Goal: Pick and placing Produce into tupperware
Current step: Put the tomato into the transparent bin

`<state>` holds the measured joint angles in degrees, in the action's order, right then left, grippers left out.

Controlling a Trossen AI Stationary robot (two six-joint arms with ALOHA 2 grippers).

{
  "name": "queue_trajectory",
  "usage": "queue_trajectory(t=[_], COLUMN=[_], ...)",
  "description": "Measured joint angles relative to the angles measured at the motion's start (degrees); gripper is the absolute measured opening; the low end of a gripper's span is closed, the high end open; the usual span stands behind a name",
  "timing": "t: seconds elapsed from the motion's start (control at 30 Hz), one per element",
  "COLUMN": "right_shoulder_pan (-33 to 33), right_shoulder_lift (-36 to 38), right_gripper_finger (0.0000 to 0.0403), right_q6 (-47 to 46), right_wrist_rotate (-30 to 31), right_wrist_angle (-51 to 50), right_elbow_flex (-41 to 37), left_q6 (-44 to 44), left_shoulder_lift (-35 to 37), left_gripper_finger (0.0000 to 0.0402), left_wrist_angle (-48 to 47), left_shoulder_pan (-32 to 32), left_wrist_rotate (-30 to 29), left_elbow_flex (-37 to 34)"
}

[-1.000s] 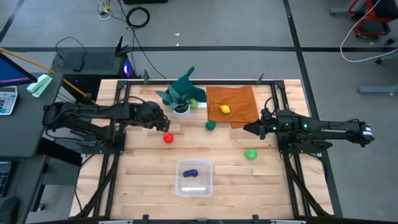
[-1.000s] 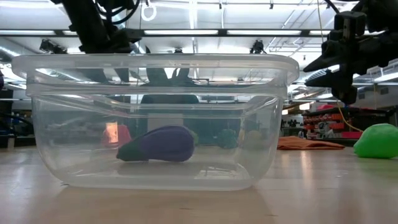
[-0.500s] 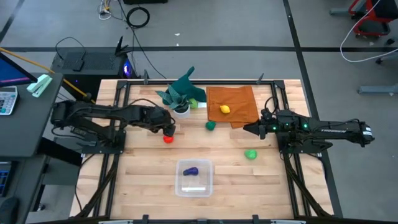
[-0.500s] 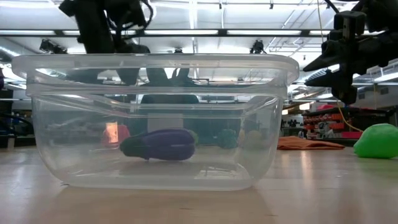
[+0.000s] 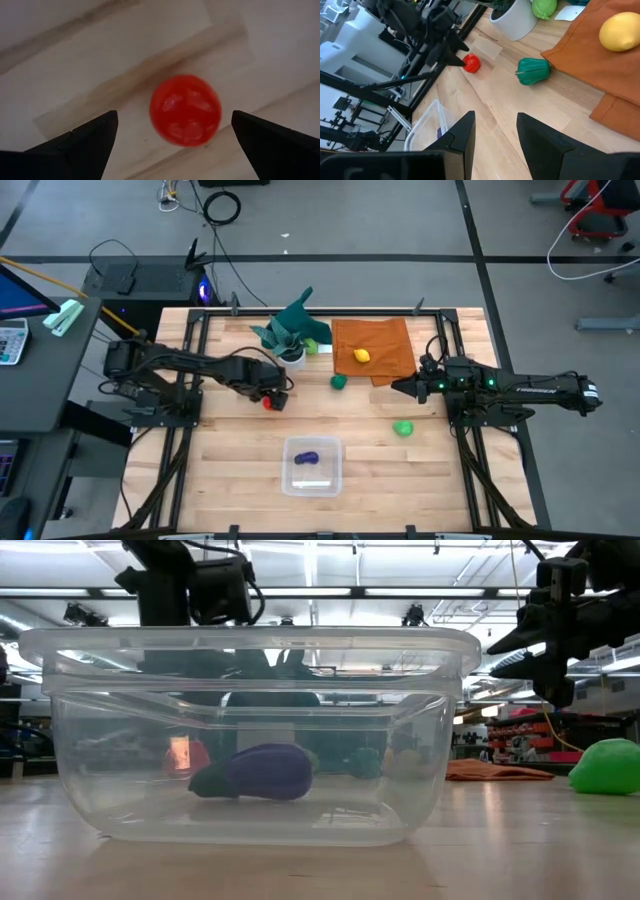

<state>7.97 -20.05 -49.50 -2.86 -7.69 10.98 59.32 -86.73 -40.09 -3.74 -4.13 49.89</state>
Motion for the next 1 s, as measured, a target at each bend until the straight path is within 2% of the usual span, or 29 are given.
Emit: queue_trajectory(t=[0.5, 1.0], right_shoulder_pan=[0.0, 0.0], right_shoulder_lift=[0.0, -0.6], right_gripper_finger=[0.0112, 0.0112], right_q6=[-0.1, -0.1], right_wrist_rotate=[0.0, 0.0], right_wrist_angle=[0.0, 0.1], right_elbow_flex=[0.0, 0.0], left_q6=[-2.3, -3.0], left_shoulder_lift=[-5.3, -7.2], left_gripper_finger=[0.0400, 0.0400], left_wrist_angle=[6.3, 5.8], left_shoulder_pan=[0.2, 0.2], left_wrist_rotate=[2.5, 3.9], left_elbow_flex=[0.0, 0.0])
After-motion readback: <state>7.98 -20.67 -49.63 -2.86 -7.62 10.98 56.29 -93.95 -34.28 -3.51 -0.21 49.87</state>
